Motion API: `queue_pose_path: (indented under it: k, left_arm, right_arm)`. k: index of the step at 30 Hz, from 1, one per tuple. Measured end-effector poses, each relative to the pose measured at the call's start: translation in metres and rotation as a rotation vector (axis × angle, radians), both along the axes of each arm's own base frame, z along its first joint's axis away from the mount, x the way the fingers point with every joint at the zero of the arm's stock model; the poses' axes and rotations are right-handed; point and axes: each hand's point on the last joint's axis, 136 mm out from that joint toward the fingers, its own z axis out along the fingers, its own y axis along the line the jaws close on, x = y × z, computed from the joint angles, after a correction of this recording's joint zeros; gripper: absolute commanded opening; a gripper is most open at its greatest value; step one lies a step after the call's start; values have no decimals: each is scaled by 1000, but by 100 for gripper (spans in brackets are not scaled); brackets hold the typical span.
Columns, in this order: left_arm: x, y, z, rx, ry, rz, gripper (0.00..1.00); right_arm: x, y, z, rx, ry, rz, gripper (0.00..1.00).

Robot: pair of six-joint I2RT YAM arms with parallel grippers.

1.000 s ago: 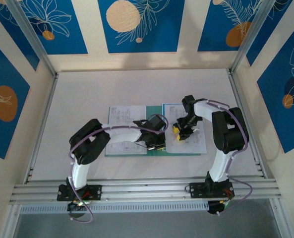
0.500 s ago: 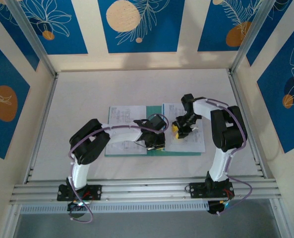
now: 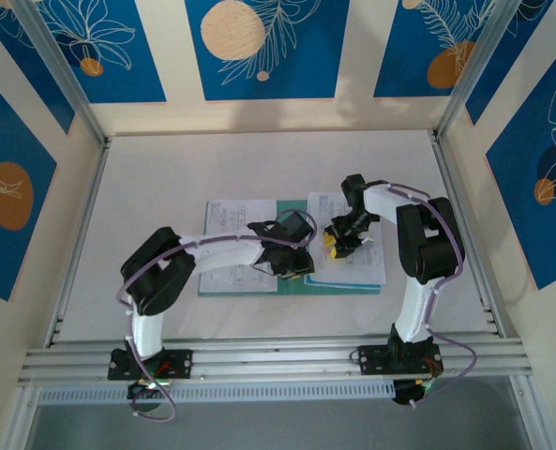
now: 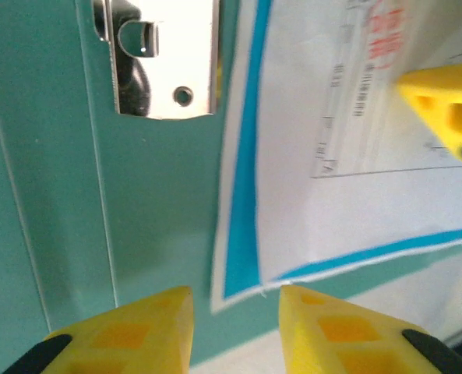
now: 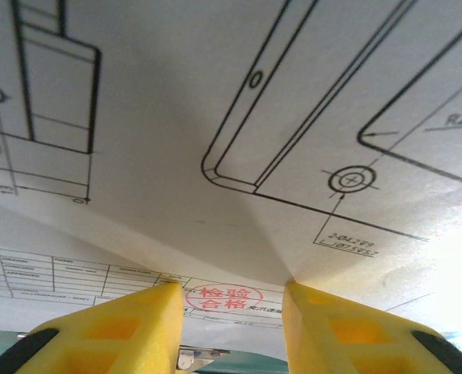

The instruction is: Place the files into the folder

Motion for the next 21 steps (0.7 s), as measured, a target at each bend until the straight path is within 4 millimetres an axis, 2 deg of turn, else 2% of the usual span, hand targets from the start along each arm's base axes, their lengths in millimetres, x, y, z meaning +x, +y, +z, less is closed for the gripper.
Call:
queue_pose_path:
  k: [2,5,9,13,21]
  left_arm:
    - [1,-3,10,-34,-7,11,38]
    - [0,-9,12,-69,2,18,38]
    - [-1,-12,3,-68,33,19,38]
    - [-5,-7,-12,-23,63,21,39]
    - [-4,-9,-22,-9,73,18,37]
  right_arm:
    - [0,0,0,0,0,0,39]
    - [0,0,0,0,0,0,39]
    - [0,0,0,0,0,0,39]
    - [-1,1,0,8,2,0,39]
    - [-2,3,0,18,5,0,39]
